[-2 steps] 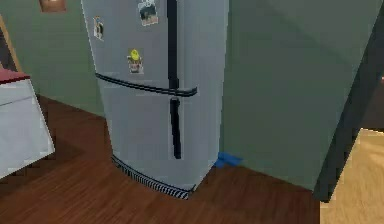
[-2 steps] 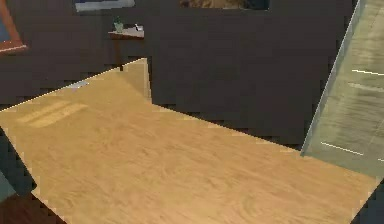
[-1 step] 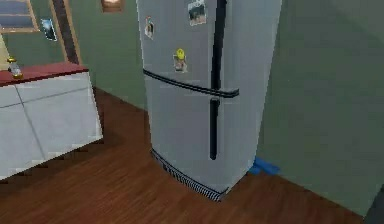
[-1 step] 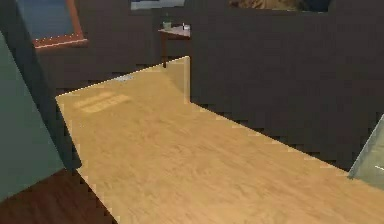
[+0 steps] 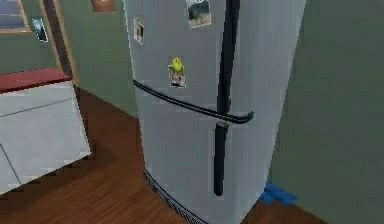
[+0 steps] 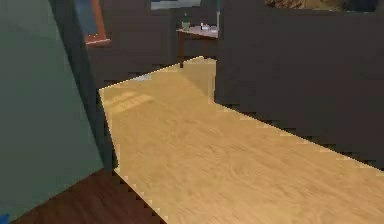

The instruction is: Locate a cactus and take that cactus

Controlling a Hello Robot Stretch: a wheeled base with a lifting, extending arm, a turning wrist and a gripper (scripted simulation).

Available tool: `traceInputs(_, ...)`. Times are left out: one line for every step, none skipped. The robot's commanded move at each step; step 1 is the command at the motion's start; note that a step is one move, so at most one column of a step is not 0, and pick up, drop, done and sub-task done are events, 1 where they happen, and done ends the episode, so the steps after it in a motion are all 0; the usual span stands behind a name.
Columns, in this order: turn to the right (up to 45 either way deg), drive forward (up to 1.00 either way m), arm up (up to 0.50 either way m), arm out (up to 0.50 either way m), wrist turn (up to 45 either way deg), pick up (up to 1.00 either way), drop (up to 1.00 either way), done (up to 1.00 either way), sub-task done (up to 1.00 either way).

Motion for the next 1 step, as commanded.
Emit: traceInputs(45.0, 0.00, 0.00, 0.00, 0.0, 0.00, 0.00, 0.00, 0.00)
